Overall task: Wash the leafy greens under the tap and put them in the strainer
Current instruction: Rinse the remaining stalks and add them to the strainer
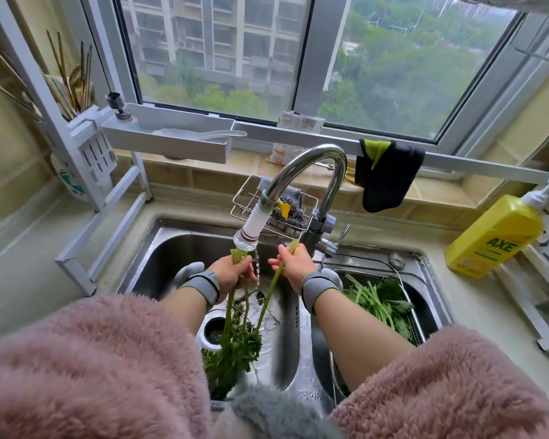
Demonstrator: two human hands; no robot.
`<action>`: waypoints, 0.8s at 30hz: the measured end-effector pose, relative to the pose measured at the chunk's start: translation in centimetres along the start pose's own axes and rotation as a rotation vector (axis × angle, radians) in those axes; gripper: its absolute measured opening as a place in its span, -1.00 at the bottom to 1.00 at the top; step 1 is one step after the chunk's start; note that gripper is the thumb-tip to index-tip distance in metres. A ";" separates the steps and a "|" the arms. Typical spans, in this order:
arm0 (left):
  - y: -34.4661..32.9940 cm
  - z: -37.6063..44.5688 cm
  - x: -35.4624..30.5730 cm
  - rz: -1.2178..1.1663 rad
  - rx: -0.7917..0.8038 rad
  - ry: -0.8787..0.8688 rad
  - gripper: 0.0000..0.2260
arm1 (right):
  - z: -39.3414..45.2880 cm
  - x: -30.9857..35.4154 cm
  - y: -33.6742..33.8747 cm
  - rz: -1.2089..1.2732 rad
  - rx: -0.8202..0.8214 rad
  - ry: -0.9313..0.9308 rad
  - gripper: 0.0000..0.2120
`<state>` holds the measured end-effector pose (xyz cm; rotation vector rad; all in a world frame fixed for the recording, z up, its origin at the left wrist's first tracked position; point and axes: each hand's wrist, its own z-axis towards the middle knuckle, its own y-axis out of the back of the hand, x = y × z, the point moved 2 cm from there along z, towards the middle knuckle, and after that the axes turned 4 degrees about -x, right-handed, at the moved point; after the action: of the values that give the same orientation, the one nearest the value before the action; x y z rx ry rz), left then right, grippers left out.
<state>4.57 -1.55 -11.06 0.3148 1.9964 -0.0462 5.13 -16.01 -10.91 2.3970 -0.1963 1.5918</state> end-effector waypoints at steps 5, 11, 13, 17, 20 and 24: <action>0.4 0.2 0.1 -0.024 -0.022 0.008 -0.64 | -0.3 0.4 0.3 -0.202 -0.016 0.108 -0.80; 0.1 0.3 0.3 -0.195 0.002 0.000 -0.78 | -0.9 1.3 1.3 -0.396 -0.046 0.259 -0.74; -0.1 0.2 0.3 -0.220 -0.026 0.013 -0.73 | -1.2 1.6 1.2 -0.309 0.004 0.256 -0.77; 0.0 -0.5 0.1 -0.145 -0.047 0.039 -0.71 | -1.7 1.7 0.3 -0.203 0.122 0.213 -0.79; 0.7 -1.1 -0.1 -0.056 -0.004 0.026 -0.74 | -1.9 1.4 -0.9 -0.194 0.182 0.204 -0.84; 1.2 -2.0 0.5 -0.095 0.090 0.102 -0.78 | -2.1 1.4 -2.1 -0.118 0.165 0.186 -0.83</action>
<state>2.88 0.02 -10.55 0.2853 2.1133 -0.1841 4.32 -13.40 -9.17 2.3091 0.1138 1.8257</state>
